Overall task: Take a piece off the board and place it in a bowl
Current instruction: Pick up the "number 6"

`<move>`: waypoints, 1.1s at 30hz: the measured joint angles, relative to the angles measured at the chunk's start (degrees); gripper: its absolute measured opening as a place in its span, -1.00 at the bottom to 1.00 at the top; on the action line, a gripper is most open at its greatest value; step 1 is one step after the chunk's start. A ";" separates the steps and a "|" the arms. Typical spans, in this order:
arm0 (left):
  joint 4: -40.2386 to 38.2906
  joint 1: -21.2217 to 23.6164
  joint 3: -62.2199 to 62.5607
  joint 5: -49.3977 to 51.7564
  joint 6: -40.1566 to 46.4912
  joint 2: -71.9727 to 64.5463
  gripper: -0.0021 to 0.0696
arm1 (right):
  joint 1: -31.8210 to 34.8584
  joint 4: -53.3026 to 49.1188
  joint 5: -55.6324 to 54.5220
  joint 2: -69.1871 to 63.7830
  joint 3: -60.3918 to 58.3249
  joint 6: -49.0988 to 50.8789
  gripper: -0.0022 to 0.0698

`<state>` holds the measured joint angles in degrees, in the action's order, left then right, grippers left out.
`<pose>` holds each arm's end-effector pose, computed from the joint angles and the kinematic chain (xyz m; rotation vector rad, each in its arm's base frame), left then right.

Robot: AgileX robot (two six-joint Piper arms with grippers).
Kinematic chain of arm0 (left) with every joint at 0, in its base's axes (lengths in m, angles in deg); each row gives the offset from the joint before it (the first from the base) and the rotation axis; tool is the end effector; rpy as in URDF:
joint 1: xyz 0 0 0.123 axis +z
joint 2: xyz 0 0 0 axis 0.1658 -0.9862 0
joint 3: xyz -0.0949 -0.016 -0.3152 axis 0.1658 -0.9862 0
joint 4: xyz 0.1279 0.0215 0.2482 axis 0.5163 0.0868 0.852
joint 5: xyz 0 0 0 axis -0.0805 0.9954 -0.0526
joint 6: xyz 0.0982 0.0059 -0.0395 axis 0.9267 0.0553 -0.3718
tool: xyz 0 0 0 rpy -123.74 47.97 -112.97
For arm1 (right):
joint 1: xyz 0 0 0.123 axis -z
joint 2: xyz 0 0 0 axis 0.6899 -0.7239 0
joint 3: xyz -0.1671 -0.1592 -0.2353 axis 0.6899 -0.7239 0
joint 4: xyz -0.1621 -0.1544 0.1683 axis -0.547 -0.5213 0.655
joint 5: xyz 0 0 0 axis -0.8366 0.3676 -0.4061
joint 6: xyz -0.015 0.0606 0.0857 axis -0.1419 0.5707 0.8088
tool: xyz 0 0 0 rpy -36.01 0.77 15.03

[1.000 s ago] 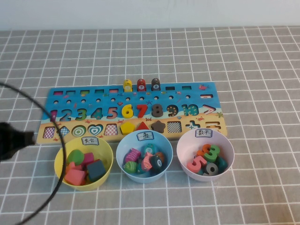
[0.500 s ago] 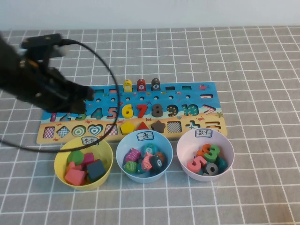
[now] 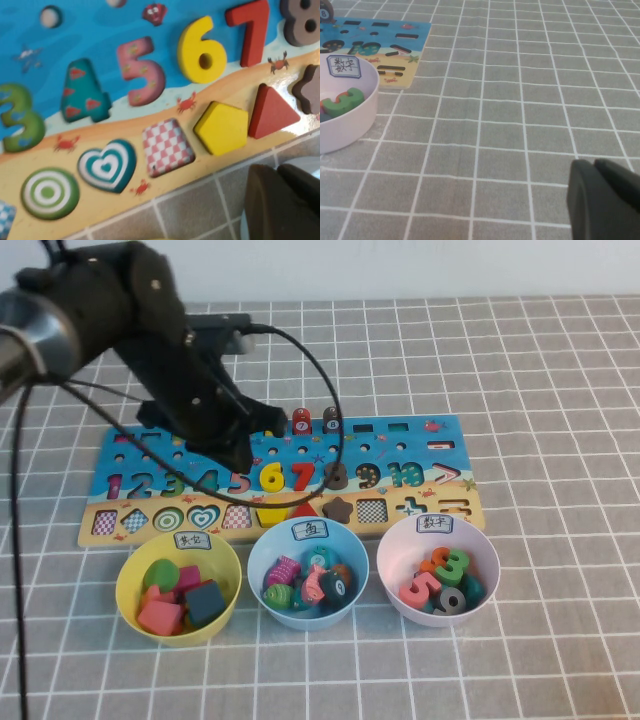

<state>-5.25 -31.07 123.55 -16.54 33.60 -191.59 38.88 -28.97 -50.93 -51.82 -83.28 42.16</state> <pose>0.4274 -0.1882 0.2850 0.4520 2.8385 -0.3396 0.0507 0.0067 0.1667 -0.0851 1.8663 0.0834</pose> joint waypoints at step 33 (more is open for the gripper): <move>8.74 -4.33 15.67 2.62 -5.07 -15.47 -0.01 | 0.00 0.00 0.00 0.00 0.00 0.00 -0.99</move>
<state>3.49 -35.40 139.22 -13.92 28.53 -207.07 38.88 -28.97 -50.93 -51.82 -83.28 42.16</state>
